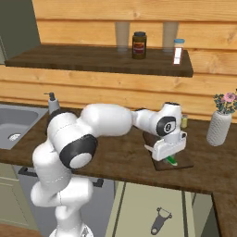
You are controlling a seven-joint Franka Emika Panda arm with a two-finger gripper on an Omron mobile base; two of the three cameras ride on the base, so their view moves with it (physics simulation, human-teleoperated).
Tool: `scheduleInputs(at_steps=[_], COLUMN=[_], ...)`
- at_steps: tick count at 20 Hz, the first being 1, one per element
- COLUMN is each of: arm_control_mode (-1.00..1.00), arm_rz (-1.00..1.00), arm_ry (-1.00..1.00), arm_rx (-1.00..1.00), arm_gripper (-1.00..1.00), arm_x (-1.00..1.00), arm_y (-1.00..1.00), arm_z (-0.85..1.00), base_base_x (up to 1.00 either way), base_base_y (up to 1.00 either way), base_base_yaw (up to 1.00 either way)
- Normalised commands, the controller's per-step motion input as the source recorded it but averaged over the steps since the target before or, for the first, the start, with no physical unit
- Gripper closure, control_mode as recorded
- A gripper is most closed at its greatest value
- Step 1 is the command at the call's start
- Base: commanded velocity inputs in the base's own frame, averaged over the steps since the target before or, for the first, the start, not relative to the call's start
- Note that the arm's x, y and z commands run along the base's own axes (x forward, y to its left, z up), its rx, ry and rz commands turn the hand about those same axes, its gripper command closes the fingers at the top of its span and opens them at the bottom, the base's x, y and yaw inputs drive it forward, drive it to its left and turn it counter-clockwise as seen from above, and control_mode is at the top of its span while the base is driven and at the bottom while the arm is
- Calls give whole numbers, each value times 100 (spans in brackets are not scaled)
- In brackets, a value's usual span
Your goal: Place the appropriate cutting tool for cutting the broccoli skin on the cutting board.
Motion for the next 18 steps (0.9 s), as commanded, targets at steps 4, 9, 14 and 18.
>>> scheduleInputs(at_steps=[4,9,14,18], arm_control_mode=[-100,-100,-100,-100], arm_rz=[0,0,0,0], arm_ry=[1,-2,0,-1], arm_rx=[7,4,2,0], arm_gripper=[100,100,100,100], arm_x=[41,45,41,28], arm_y=[-7,0,-5,1], arm_z=[-51,-30,-8,-37], base_base_x=[0,0,0,0], base_base_y=[0,0,0,0], base_base_yaw=[0,0,0,0])
